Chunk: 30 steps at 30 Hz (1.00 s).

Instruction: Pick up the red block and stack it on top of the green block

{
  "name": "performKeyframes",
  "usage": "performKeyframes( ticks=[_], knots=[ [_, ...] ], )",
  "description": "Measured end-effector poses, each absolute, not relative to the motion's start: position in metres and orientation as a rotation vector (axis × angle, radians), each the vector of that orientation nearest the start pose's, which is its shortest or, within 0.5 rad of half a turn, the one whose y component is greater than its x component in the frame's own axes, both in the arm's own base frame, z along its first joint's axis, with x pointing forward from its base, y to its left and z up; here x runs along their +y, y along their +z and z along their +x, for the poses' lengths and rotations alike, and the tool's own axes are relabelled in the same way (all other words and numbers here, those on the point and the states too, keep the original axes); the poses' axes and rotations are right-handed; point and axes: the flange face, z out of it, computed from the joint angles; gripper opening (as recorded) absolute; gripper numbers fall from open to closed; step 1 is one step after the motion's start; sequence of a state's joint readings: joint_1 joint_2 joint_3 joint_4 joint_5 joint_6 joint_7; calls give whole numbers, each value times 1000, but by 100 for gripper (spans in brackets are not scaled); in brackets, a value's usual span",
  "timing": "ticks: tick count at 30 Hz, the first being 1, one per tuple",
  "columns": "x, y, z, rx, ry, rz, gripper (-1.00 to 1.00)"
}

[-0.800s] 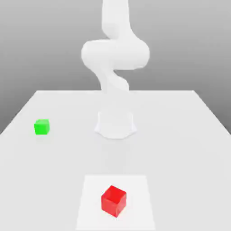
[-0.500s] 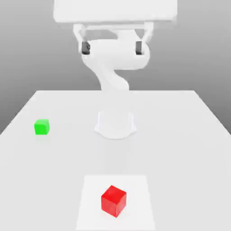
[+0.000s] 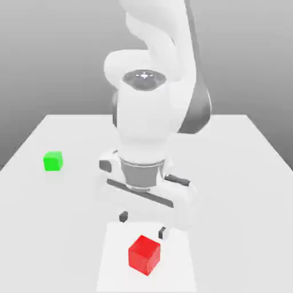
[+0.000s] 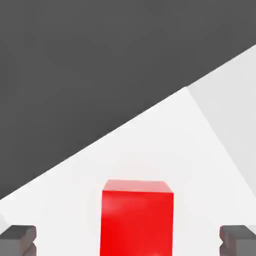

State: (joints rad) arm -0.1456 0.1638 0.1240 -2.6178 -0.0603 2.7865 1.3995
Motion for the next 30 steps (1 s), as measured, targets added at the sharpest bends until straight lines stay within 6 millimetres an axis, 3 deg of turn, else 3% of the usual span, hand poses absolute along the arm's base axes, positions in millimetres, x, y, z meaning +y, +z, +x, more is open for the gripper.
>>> performKeyframes(
  ticks=[3,4,11,16,17,20,24,27,30],
  knots=[
    [-4,160,433,1986,0,-2432,0],
    [-4,150,432,1987,0,-2432,-100],
    [-4,149,432,1986,-2,-2432,-100],
    [-4,198,432,1987,-2,-2432,-100],
    [-12,206,430,2013,-4,-2414,-100],
    [-88,215,411,2265,-21,-2205,-100],
    [-180,224,362,2577,-35,-1865,-100],
    [-233,230,316,2766,-40,-1591,-100],
    [-270,236,269,2907,-41,-1327,-100]
  ],
)
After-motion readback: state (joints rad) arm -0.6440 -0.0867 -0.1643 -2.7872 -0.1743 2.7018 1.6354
